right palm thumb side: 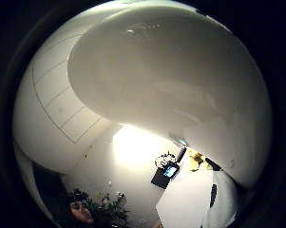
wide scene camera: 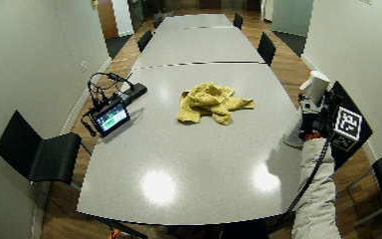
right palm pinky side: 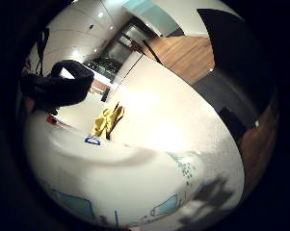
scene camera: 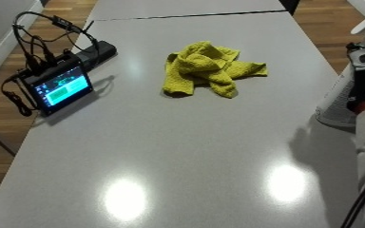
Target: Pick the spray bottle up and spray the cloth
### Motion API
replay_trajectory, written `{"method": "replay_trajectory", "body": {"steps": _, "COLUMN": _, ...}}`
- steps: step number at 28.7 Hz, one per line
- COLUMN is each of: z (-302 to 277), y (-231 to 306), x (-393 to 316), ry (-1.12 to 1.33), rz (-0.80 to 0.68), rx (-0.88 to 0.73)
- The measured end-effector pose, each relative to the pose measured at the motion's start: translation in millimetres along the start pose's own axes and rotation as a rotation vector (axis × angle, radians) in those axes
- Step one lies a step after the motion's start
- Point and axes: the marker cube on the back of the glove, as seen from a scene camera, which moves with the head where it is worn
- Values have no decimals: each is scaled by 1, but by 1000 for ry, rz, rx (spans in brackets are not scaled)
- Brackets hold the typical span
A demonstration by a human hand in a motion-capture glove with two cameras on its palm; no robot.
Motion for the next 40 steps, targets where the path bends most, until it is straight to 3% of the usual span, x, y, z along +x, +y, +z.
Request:
{"method": "replay_trajectory", "body": {"steps": 6, "z": 14, "y": -15, "x": -1, "ry": 144, "rz": -30, "rx": -67}}
{"method": "replay_trajectory", "body": {"steps": 13, "z": 82, "y": -33, "x": -38, "ry": 671, "rz": -286, "rx": -321}}
{"method": "replay_trajectory", "body": {"steps": 19, "z": 122, "y": -34, "x": -54, "ry": 1167, "rz": -508, "rx": -375}}
{"method": "replay_trajectory", "body": {"steps": 23, "z": 135, "y": -36, "x": -56, "ry": 1344, "rz": -602, "rx": -405}}
{"method": "replay_trajectory", "body": {"steps": 32, "z": 145, "y": -34, "x": -50, "ry": 1442, "rz": -646, "rx": -435}}
{"method": "replay_trajectory", "body": {"steps": 40, "z": 147, "y": -31, "x": -49, "ry": 1321, "rz": -578, "rx": -437}}
